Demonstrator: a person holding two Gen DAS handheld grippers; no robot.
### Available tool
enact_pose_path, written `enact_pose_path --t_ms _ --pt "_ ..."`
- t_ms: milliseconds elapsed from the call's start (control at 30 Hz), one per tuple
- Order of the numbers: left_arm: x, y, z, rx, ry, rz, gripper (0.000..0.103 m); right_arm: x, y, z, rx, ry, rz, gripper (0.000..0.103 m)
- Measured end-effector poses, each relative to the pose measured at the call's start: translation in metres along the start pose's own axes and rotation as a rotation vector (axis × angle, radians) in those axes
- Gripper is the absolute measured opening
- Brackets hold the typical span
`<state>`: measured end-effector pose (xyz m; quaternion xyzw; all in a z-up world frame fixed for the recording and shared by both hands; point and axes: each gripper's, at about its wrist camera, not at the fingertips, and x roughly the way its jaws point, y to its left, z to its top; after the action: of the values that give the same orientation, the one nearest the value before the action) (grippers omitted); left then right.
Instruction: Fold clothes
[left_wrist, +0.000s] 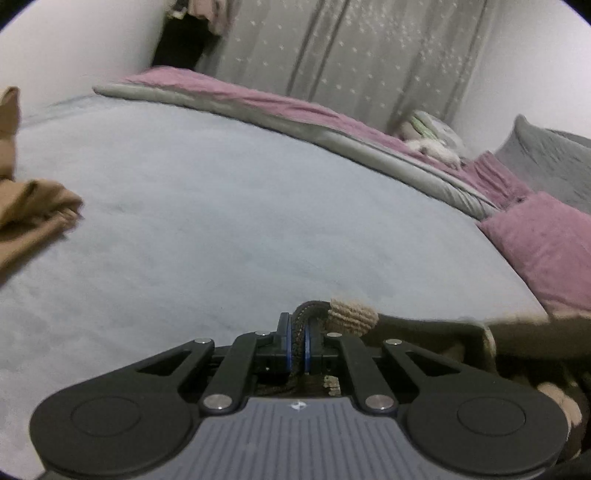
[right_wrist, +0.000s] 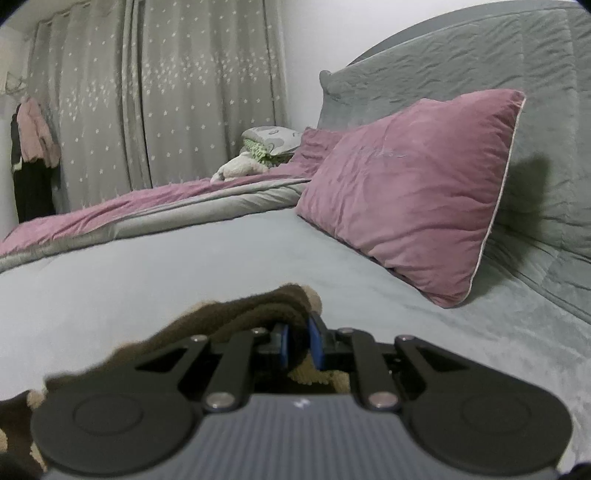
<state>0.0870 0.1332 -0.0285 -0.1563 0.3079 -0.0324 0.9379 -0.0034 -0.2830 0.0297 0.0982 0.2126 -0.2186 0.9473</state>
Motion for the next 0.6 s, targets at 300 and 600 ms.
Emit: enact_pose_path --t_ms 300,600 --pt "-0.007 0.039 0.010 -0.064 -0.038 0.118 0.005 0.001 -0.020 0.004 0.100 0.004 0.006 0.012" --pt "0.004 0.047 0.001 -0.043 0.084 0.191 0.006 0.017 -0.066 -0.016 0.164 0.075 -0.093 0.012"
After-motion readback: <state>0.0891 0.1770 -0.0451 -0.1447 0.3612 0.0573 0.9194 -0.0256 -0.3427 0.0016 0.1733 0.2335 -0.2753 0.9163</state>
